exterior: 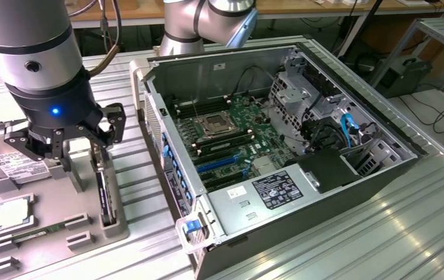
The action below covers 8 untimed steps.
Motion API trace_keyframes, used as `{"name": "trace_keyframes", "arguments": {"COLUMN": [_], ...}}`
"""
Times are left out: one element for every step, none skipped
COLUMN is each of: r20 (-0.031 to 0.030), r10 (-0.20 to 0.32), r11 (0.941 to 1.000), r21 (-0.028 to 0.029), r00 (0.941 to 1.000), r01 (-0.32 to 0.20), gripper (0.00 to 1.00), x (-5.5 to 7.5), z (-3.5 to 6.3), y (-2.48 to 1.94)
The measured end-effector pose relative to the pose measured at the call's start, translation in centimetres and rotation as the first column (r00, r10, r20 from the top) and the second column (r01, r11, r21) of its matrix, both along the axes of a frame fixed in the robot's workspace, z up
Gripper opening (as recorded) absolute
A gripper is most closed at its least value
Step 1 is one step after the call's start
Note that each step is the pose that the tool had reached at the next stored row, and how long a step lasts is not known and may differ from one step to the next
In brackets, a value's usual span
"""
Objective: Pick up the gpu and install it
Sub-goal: 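Pick up the gpu and move the gpu toward the slot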
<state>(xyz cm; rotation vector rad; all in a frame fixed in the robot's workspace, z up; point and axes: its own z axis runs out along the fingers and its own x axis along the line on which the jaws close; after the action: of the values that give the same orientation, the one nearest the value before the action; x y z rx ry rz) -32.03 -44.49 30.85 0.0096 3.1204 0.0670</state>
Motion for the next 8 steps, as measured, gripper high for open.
{"name": "trace_keyframes", "arguments": {"r20": [0.0,-0.0001,-0.0001,-0.0001,-0.0001,-0.0001,-0.0001,-0.0001], "r10": [0.0,0.0,0.001,0.001,0.001,0.001,0.002,0.002], "r11": [1.0,1.0,1.0,1.0,1.0,1.0,1.0,1.0], "r21": [-0.0001,-0.0001,-0.0001,-0.0001,-0.0001,-0.0002,-0.0001,-0.0001], "r00": [1.0,1.0,1.0,1.0,1.0,1.0,1.0,1.0], "r01": [0.0,0.0,-0.001,-0.001,-0.001,-0.001,-0.002,-0.002], "gripper": [0.6,0.6,0.6,0.6,0.6,0.6,0.6,0.6], "x": [0.0,0.0,0.0,0.0,0.0,0.0,0.0,0.0], "z": [-0.04,-0.11,-0.16,-0.22,-0.26,-0.34,-0.44,-0.52], "y": [-0.01,-0.03,-0.05,-0.06,-0.07,-0.09,-0.11,-0.13]}}
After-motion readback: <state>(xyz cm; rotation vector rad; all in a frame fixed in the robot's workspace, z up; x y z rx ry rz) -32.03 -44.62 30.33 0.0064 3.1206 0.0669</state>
